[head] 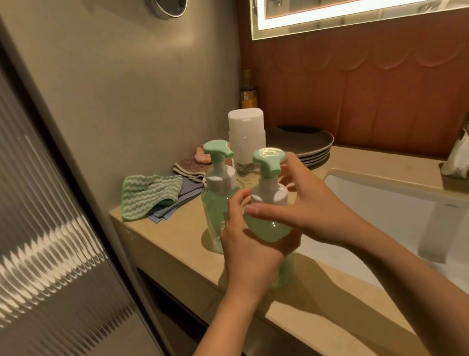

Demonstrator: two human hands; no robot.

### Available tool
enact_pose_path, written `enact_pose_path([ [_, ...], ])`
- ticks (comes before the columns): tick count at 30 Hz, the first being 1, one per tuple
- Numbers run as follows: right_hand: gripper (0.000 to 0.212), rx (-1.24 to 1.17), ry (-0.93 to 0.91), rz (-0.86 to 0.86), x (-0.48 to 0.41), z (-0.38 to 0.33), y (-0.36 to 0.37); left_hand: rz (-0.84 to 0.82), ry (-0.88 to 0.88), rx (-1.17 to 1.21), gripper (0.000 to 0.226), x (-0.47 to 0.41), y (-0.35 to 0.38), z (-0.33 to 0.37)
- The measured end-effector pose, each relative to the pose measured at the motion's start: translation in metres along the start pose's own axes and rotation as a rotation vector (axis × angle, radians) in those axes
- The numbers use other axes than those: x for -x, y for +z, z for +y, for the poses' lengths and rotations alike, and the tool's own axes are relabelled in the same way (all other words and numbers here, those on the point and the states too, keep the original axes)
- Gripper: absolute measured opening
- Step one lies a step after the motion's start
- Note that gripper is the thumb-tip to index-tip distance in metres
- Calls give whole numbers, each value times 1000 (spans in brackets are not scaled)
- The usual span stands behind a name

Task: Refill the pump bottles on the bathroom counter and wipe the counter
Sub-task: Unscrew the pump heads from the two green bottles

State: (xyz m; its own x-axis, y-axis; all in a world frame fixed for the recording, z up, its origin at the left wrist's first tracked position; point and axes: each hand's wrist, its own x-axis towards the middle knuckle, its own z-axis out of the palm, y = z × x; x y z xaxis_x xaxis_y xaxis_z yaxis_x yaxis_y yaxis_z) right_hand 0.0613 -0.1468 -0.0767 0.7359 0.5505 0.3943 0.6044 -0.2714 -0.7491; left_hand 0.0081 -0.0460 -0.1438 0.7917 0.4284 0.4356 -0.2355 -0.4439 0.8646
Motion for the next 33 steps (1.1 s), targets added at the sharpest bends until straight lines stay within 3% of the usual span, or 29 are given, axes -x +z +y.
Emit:
enact_pose_path([
  [4, 77, 18, -37, 62, 1, 1, -6, 0, 3, -13, 81, 1, 1, -3],
  [11, 55, -122, 30, -128, 3, 0, -10, 16, 13, 2, 82, 0, 1, -2],
  [14, 50, -16, 0, -32, 3, -3, -4, 28, 15, 18, 84, 0, 1, -1],
  [20, 69, -28, -86, 83, 2, -1, -9, 37, 19, 3, 78, 1, 1, 1],
  [26, 84, -194, -142, 225, 0, -6, -21, 21, 6, -16, 74, 1, 0, 3],
  [33, 77, -338, -105, 387, 1, -7, -38, 17, 7, 2, 71, 2, -1, 3],
])
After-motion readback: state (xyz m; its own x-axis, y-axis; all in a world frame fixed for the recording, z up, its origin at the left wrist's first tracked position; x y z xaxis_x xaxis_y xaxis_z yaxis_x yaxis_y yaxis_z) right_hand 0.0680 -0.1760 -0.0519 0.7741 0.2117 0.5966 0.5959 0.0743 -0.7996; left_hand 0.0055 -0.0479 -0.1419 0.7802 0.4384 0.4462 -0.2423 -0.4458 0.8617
